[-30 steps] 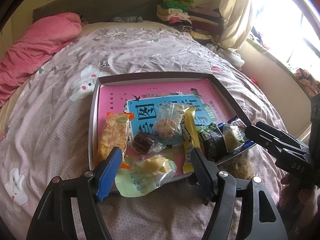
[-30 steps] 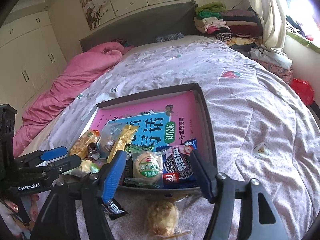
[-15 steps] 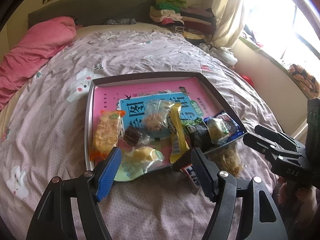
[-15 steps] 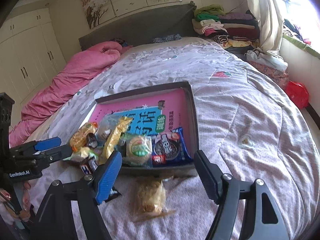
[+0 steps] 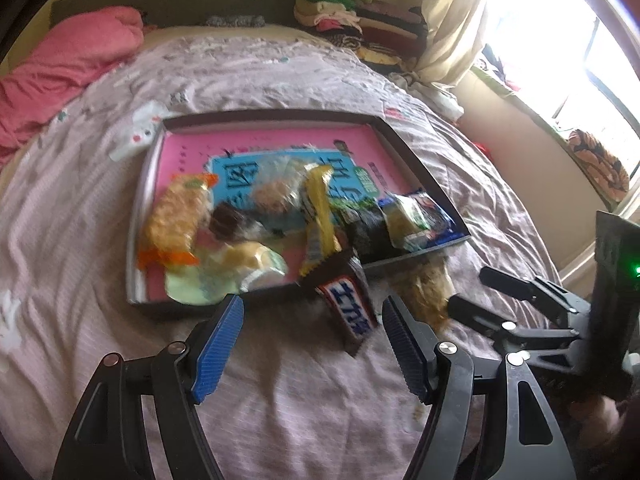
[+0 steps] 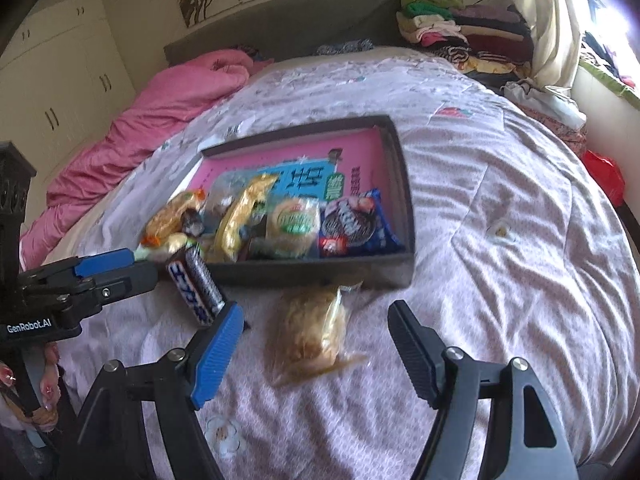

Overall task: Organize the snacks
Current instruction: 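Move the right tool to the clear crispy-snack bag while the left tool approaches the chocolate bar, then grasp the chocolate bar with the left tool while the right tool grasps the clear crispy-snack bag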

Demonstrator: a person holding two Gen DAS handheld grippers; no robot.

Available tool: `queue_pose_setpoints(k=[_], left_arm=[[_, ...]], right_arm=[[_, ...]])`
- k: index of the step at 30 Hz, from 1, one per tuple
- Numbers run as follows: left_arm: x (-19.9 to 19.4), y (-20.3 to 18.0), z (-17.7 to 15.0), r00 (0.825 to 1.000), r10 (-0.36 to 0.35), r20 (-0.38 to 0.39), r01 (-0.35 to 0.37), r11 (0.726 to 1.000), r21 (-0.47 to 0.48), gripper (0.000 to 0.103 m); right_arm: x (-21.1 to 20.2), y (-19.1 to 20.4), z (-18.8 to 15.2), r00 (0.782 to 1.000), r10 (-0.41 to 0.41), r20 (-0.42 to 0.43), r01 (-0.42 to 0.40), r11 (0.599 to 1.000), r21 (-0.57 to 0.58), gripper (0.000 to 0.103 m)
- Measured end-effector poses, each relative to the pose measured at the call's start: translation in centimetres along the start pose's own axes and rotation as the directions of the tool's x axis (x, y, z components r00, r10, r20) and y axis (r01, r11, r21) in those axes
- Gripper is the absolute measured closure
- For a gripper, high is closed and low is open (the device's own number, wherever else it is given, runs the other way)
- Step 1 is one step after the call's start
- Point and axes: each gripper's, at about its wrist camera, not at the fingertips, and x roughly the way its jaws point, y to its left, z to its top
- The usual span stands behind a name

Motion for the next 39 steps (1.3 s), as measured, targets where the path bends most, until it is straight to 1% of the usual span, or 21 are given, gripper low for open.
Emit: queue_pose_setpoints(k=[7,10,16,21,23,24,27,28,30,33,34,36,39], left_arm=[[1.3,-1.3,-0.9,0.998,-0.032,-0.049,0.032,0.999,-0.004,0.029],[1.9,-1.7,-1.0,0.997,-0.050,-0.067,0.049,0.999,-0.016,0.030],[3.2,-1.9,-1.1,0.991,-0.091,-0.100,0.085,0.994,-0.063,0.030],[4.1,-1.9,-1.1,0.988,-0.108,-0.114,0.095,0.989,-0.114,0.030],[4.2,-1.9,-1.0,0.989,-0.102,-0.110,0.088,0.988,-0.124,0.030],[4.4,-2.0,-1.0,0.990,-0.093,-0.110,0.079,0.988,-0.129,0.030],[4.6,-1.9,-0.9,0.989,-0.094,-0.111,0.077,0.986,-0.148,0.030],[4.7,-1.8,-0.9,0.989,-0.099,-0.113,0.081,0.984,-0.160,0.030],[4.9,-1.7,-0.8,0.988,-0.106,-0.114,0.084,0.979,-0.185,0.030],[5.2,-1.8,-0.7,0.989,-0.099,-0.113,0.074,0.976,-0.202,0.031],[5.2,-1.8,-0.7,0.989,-0.099,-0.113,0.073,0.976,-0.207,0.032],[5.5,-1.8,-0.6,0.988,-0.104,-0.114,0.076,0.971,-0.225,0.039],[6.1,-1.9,-0.4,0.987,-0.105,-0.125,0.069,0.963,-0.260,0.050]], right_arm=[[1.7,1.1,-1.2,0.999,-0.015,-0.046,0.013,0.998,-0.054,0.029],[2.5,1.5,-1.8,0.998,-0.038,-0.057,0.034,0.997,-0.076,0.029],[3.5,1.4,-2.1,0.996,-0.069,-0.054,0.063,0.993,-0.098,0.029],[4.2,1.2,-2.1,0.995,-0.094,-0.040,0.088,0.989,-0.115,0.035],[4.4,1.0,-2.0,0.995,-0.094,-0.036,0.090,0.989,-0.116,0.037],[4.6,0.9,-2.0,0.995,-0.090,-0.035,0.085,0.990,-0.114,0.037],[5.0,0.8,-2.0,0.996,-0.089,-0.032,0.085,0.989,-0.124,0.043],[5.0,0.8,-2.0,0.996,-0.087,-0.027,0.083,0.988,-0.131,0.046],[5.0,0.7,-1.9,0.996,-0.083,-0.025,0.079,0.988,-0.130,0.048],[4.7,0.0,-1.7,0.998,-0.054,-0.033,0.051,0.995,-0.090,0.049],[4.6,-0.2,-1.7,0.998,-0.047,-0.033,0.045,0.996,-0.078,0.050],[4.3,-0.4,-1.6,0.999,-0.041,-0.034,0.039,0.997,-0.064,0.050],[3.9,-0.9,-1.6,0.999,-0.029,-0.037,0.028,0.999,-0.039,0.050]])
